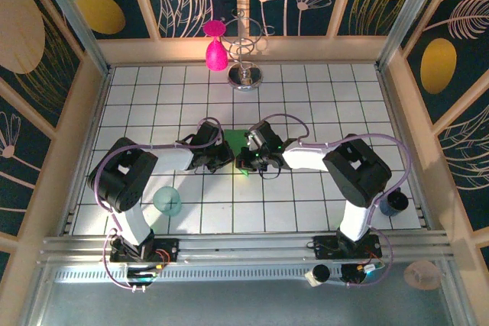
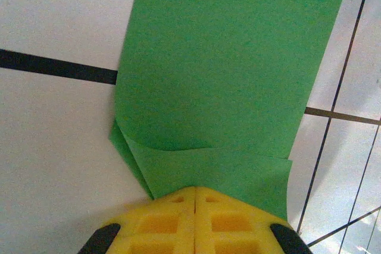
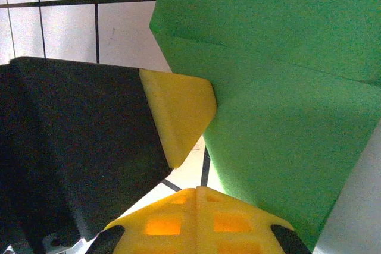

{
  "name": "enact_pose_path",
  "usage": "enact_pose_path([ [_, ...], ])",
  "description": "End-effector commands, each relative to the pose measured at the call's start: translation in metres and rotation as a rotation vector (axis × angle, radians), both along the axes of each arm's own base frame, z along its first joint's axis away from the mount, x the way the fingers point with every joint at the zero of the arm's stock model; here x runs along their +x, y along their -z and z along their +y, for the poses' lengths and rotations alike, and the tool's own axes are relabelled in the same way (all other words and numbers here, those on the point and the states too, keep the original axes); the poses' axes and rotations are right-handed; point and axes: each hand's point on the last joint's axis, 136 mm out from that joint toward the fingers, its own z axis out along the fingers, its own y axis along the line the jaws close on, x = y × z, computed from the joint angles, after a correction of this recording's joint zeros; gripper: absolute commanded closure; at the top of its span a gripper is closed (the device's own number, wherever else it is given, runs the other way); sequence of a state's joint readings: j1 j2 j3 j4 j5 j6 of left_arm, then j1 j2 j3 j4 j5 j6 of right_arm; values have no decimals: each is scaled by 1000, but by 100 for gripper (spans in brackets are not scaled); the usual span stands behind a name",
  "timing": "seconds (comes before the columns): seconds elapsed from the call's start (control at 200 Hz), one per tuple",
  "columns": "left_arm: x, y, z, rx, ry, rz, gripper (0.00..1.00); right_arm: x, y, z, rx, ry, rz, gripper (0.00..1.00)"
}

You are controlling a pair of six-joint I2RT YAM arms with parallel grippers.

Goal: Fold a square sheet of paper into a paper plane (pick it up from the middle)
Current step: Third fold the triangle at the center of the table.

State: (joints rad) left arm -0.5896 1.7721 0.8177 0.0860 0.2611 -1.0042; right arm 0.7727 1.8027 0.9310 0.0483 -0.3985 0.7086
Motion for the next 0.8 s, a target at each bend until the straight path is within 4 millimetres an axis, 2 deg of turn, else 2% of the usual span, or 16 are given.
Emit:
enact_pose_path([
  [0.0,-26,38,24,123,-14,118,92,-2,4,3,-20,-23,3,99],
  [0.796,-29,44,28,147,-11,129,92,-5,24,-8,-97,-4,32,100],
])
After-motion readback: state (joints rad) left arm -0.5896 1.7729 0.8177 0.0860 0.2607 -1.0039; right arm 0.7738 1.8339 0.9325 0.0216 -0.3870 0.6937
